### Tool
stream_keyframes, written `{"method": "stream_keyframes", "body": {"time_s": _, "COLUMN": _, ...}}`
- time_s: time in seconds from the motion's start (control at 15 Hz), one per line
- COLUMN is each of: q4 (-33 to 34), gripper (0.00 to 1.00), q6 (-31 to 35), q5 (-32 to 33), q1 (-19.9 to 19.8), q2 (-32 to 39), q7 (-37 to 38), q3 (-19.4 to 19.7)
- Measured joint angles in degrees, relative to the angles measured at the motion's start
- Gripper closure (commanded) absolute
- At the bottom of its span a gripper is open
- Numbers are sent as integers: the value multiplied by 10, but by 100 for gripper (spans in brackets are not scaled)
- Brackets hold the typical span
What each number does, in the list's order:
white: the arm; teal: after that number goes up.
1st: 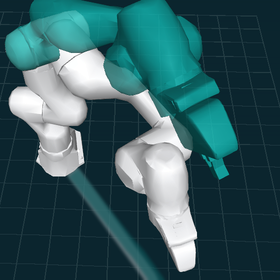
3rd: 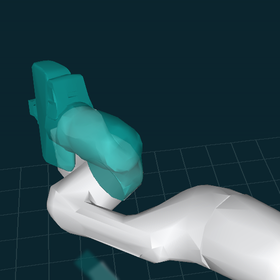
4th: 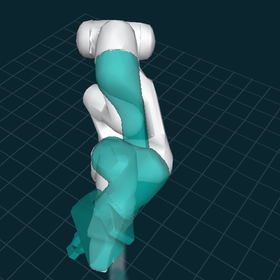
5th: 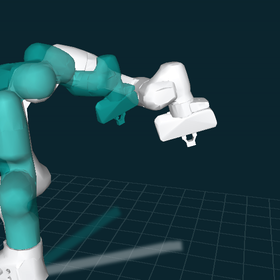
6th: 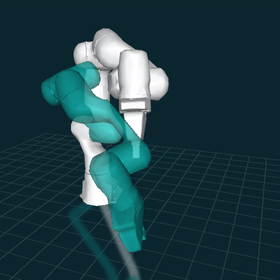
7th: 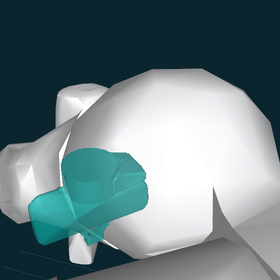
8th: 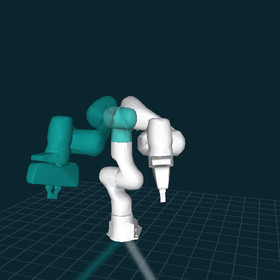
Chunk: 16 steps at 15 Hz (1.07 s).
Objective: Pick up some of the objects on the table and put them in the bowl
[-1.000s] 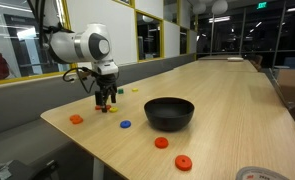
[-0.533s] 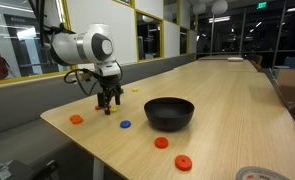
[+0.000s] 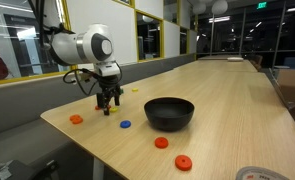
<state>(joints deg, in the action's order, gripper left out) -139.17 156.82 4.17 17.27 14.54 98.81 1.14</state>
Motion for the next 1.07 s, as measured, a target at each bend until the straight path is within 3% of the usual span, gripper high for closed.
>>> {"method": "stream_keyframes", "body": {"time_s": 0.2, "q4": 0, "gripper": 0, "q6": -1, "q5": 0, "q1": -2, "q2": 0, "q7": -3, "q3": -2}}
{"method": "stream_keyframes", "body": {"time_s": 0.27, "q4": 1, "gripper": 25, "q6": -1, "q5": 0, "q1": -4, "q2": 0, "q7": -4, "q3": -3}}
{"method": "stream_keyframes", "body": {"time_s": 0.4, "q4": 1, "gripper": 32, "q6": -2, "q5": 0, "q1": -5, "q2": 0, "q7": -9, "q3": -3}}
{"method": "stream_keyframes", "body": {"time_s": 0.8, "q4": 3, "gripper": 80, "q6": -12, "q5": 0, "q1": -8, "q2": -3, "q7": -19, "q3": -3}}
{"method": "stream_keyframes", "body": {"time_s": 1.07, "q4": 6, "gripper": 81, "q6": -25, "q5": 0, "q1": -10, "q2": -8, "q7": -41, "q3": -7}}
